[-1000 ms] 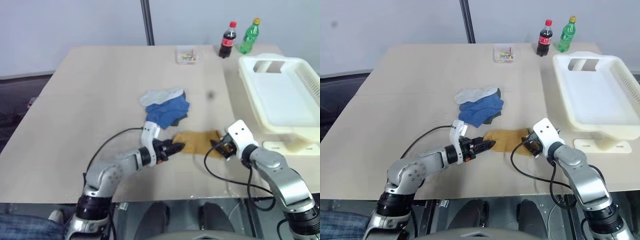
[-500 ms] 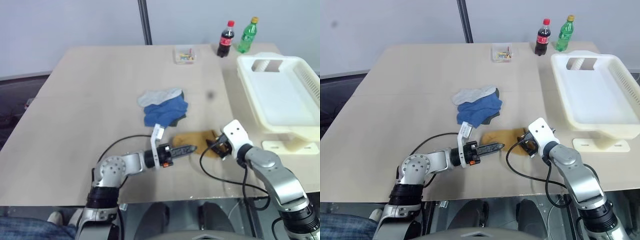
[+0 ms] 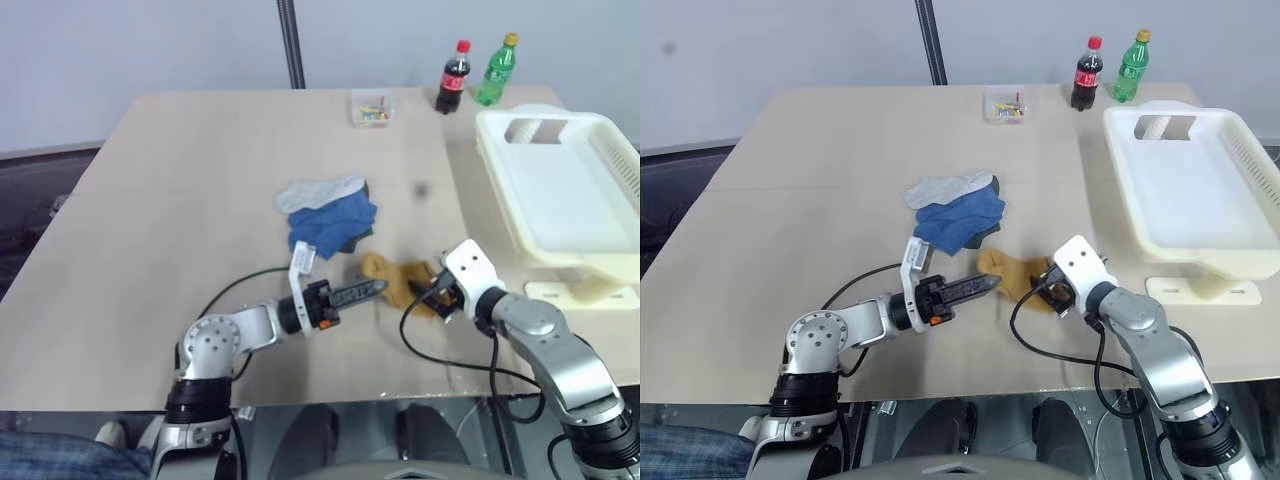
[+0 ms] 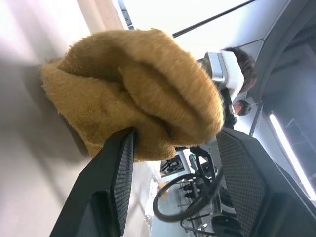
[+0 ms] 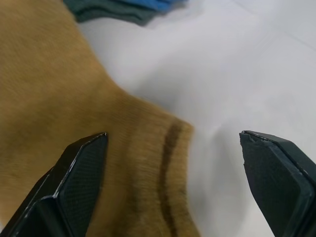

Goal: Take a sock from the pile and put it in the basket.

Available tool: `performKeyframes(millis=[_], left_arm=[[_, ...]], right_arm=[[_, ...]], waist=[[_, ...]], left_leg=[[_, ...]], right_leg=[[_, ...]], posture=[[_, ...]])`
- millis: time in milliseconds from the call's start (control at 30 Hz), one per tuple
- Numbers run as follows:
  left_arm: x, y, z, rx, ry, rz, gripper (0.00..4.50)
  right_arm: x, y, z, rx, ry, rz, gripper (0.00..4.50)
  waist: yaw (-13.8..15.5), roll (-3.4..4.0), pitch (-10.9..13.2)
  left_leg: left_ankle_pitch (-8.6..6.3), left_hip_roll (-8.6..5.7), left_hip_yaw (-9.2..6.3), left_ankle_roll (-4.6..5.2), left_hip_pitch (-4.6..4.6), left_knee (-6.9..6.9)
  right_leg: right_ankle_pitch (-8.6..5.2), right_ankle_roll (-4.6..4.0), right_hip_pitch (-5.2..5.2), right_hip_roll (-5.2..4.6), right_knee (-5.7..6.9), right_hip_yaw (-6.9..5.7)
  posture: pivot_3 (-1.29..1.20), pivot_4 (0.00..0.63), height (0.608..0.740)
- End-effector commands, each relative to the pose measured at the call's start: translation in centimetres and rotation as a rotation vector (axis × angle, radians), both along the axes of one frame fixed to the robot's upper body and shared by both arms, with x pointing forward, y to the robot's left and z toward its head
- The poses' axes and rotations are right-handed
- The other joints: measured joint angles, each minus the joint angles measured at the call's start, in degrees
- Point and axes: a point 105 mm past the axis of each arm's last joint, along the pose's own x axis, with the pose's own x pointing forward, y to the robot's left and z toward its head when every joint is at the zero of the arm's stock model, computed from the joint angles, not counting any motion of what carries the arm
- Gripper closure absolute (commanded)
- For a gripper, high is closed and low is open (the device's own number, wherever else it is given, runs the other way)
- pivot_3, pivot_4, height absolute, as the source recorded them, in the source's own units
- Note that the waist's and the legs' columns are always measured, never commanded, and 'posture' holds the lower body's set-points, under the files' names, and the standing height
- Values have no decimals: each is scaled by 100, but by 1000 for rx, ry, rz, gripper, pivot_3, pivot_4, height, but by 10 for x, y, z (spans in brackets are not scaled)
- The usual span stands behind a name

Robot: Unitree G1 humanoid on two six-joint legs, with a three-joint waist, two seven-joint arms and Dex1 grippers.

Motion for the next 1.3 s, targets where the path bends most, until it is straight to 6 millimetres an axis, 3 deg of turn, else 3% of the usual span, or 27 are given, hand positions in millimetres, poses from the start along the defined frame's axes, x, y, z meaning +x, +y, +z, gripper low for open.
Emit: performKeyframes(millis=[33, 267, 400, 633, 833, 1033, 1167, 1300], left_arm=[[1, -3, -1, 8, -30, 10, 1758], [0, -18, 0, 3, -48, -29, 1758], [0, -20, 4, -12, -60, -43, 1758], [1, -22, 19, -87, -89, -64, 1758], [6, -31, 13, -55, -90, -62, 1758], [13, -44, -3, 16, -84, -44, 1758], [19, -50, -11, 48, -79, -29, 1758], [20, -55, -17, 81, -87, -45, 1758]], right_arm=[[-3, 7, 15, 10, -65, 44, 0], [-4, -7, 49, 42, -161, 67, 0], [-5, -4, 61, 61, -188, 91, 0], [-8, 13, 26, 57, -104, 107, 0], [-7, 22, 28, 130, -104, 106, 0], [-4, 1, 34, 98, -127, 62, 0], [-15, -2, 35, 89, -100, 99, 0], [-20, -17, 41, 73, -79, 89, 0]], waist=[[1, 0, 1], [18, 0, 6], [4, -2, 9], [10, -5, 12], [8, -6, 15], [18, -10, 19], [17, -11, 22], [17, -13, 24]], left_leg=[[0, 0, 0, 0, 0, 0], [0, -1, -1, 0, -5, 0], [-2, -1, -3, 4, -5, -1], [0, 2, -3, 0, -7, -3], [2, 0, -3, -3, -6, -2], [2, -4, -5, -3, -8, 0], [2, -6, -5, -3, -8, -4], [-2, -5, -5, 4, -8, -2]], right_leg=[[0, 0, 0, 0, 0, 0], [0, 0, 0, -4, -3, -2], [0, 0, -1, -2, -4, -4], [0, 0, -2, -2, -5, -4], [0, 0, -2, -2, -4, -4], [0, 0, -1, -5, -6, -6], [0, 0, -2, -2, -7, -7], [0, 0, -1, -2, -6, -8]], posture=[[0, 150, 740], [0, 150, 740], [0, 150, 740], [0, 150, 740], [0, 150, 740], [0, 150, 740], [0, 150, 740], [0, 150, 740]])
